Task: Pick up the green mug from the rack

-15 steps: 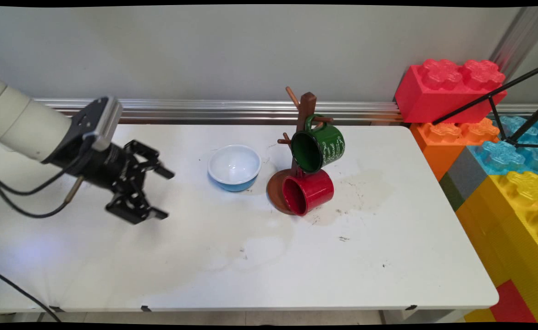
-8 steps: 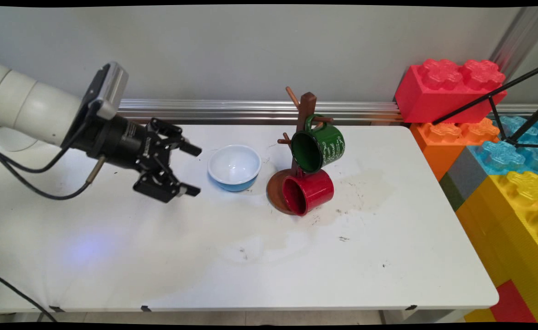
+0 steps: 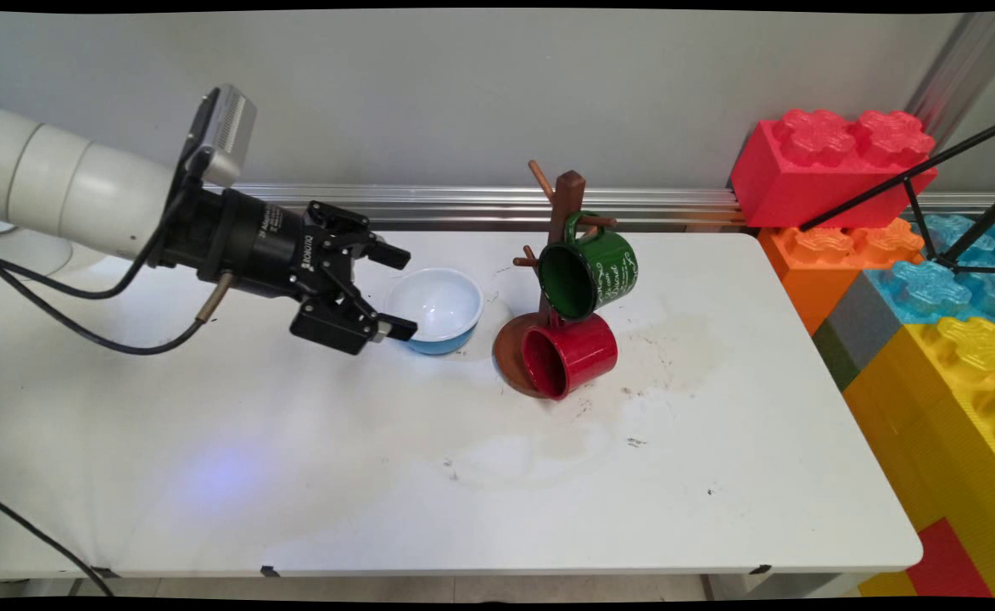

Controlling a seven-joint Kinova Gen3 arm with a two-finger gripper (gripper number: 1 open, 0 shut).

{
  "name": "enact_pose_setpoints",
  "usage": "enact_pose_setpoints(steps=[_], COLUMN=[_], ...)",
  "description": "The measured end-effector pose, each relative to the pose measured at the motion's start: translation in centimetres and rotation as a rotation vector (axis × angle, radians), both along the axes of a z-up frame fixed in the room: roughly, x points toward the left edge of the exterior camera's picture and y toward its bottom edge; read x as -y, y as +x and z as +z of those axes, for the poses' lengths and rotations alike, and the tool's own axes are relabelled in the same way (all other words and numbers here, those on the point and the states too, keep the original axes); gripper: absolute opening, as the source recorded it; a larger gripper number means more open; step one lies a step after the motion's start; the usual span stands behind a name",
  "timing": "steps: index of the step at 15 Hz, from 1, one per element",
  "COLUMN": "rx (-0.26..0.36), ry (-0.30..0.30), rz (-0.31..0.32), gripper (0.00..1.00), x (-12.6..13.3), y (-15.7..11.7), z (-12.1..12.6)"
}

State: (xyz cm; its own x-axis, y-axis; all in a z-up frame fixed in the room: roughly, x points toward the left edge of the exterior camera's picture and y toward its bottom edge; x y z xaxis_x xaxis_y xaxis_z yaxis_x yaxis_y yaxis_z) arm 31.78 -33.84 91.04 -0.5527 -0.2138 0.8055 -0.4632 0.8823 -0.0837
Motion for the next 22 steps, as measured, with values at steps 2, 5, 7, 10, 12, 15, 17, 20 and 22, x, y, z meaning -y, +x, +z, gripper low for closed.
enact_pose_setpoints(steps=[2, 5, 7, 10, 12, 15, 17, 20, 22], rx=[-0.013, -0.028, -0.039, -0.051, -0.054, -0.054, -0.057, -0.067, -0.075], ry=[0.012, 0.032, 0.052, 0.082, 0.098, 0.123, 0.133, 0.146, 0.157], rz=[0.019, 0.049, 0.075, 0.099, 0.109, 0.121, 0.131, 0.153, 0.171], gripper=[1.00, 1.00, 1.00, 1.00, 1.00, 1.00, 1.00, 1.00, 1.00], x=[0.0, -0.1, -0.1, -0.1, 0.0, 0.5, 0.9, 1.7, 2.2], y=[-0.8, -2.1, -3.3, -5.0, -5.9, -8.0, -9.6, -11.8, -13.0], z=[0.1, 0.2, 0.3, 0.5, 0.6, 0.8, 0.9, 1.0, 1.0])
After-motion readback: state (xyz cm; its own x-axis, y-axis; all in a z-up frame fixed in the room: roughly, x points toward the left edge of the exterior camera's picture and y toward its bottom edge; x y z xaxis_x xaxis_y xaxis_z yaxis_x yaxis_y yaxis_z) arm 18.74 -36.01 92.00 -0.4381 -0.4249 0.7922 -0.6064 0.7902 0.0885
